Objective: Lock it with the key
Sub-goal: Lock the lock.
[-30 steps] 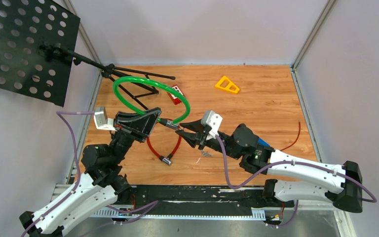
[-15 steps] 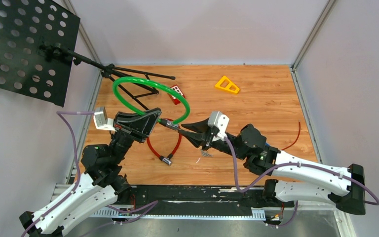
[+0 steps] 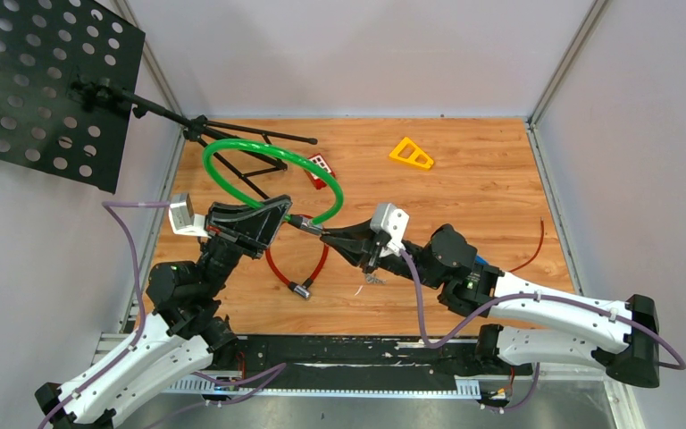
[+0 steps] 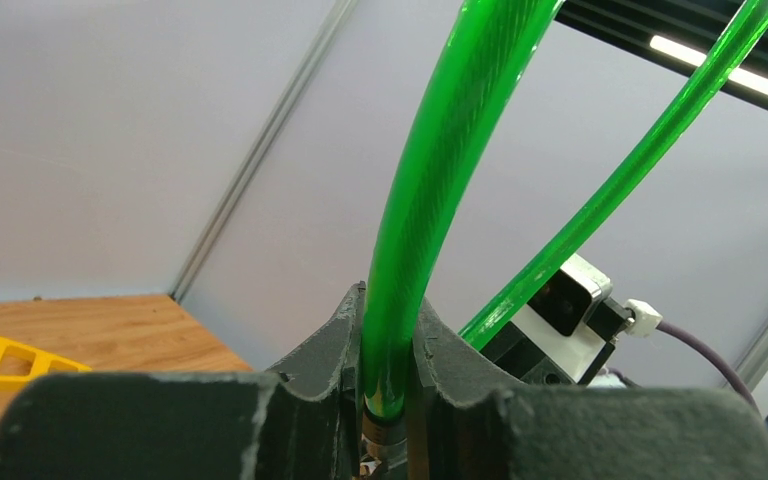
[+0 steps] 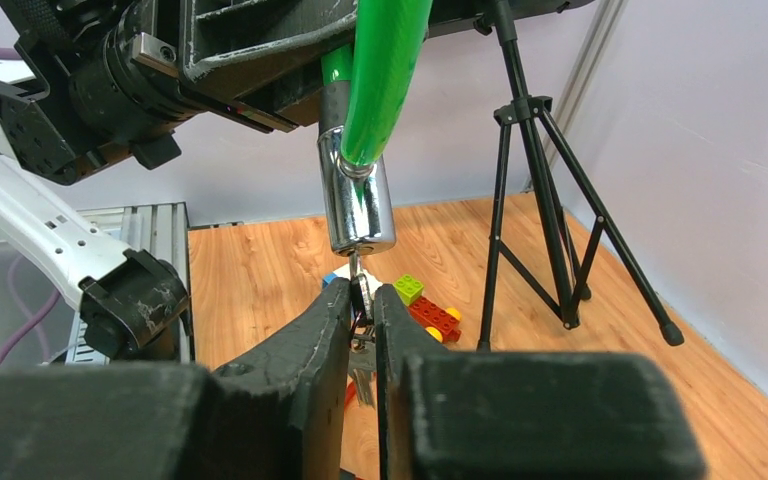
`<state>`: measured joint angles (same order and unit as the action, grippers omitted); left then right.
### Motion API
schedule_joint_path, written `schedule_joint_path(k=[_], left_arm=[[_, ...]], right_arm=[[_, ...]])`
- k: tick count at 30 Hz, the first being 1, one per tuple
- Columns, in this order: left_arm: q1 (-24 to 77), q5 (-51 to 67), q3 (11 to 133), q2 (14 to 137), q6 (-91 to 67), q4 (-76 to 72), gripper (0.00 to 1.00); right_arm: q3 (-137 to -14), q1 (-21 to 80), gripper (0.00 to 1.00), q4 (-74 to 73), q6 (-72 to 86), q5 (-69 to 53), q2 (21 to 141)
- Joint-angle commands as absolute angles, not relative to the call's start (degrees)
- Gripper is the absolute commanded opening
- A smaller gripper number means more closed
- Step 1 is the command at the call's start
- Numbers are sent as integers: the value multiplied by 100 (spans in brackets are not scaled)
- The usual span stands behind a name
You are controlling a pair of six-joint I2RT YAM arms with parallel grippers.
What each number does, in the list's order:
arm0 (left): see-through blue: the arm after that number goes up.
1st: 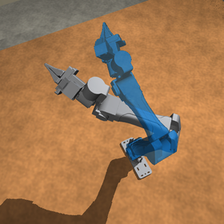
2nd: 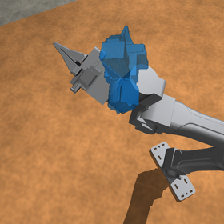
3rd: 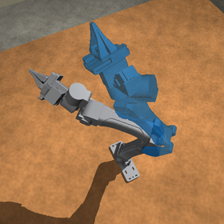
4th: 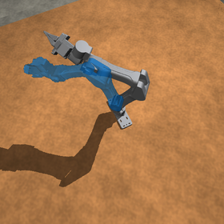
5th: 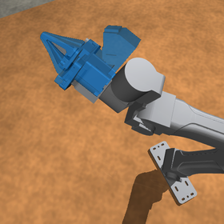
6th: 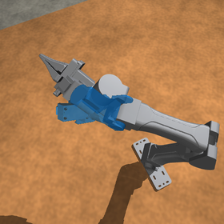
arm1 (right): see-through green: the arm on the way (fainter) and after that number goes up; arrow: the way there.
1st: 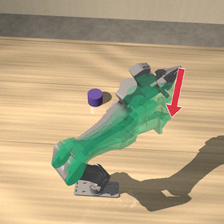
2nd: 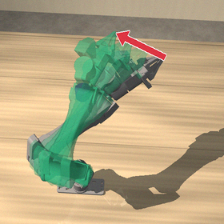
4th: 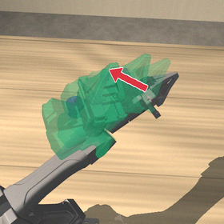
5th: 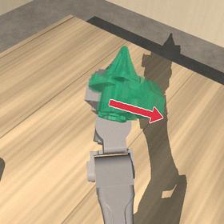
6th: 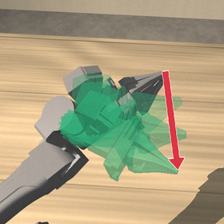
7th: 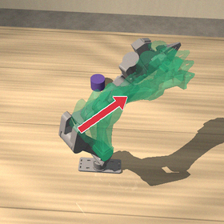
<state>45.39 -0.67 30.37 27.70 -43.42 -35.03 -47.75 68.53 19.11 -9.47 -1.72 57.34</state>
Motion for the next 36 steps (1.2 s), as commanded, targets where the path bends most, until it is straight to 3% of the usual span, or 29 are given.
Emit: schedule_joint_path(k=[1,11,36], left_arm=[[4566,-87,3103,2733,-4465,-3947,0],[4563,-182,3132,2639,-4438,-3837,0],[4562,-35,3128,2839,-4505,-4043,0]], right_arm=[[-4841,6843,11,2113,-968,-188,5680],[-4772,6846,0,2068,-961,-1,5645],[-4933,6842,1,1911,-1061,-276,5915]])
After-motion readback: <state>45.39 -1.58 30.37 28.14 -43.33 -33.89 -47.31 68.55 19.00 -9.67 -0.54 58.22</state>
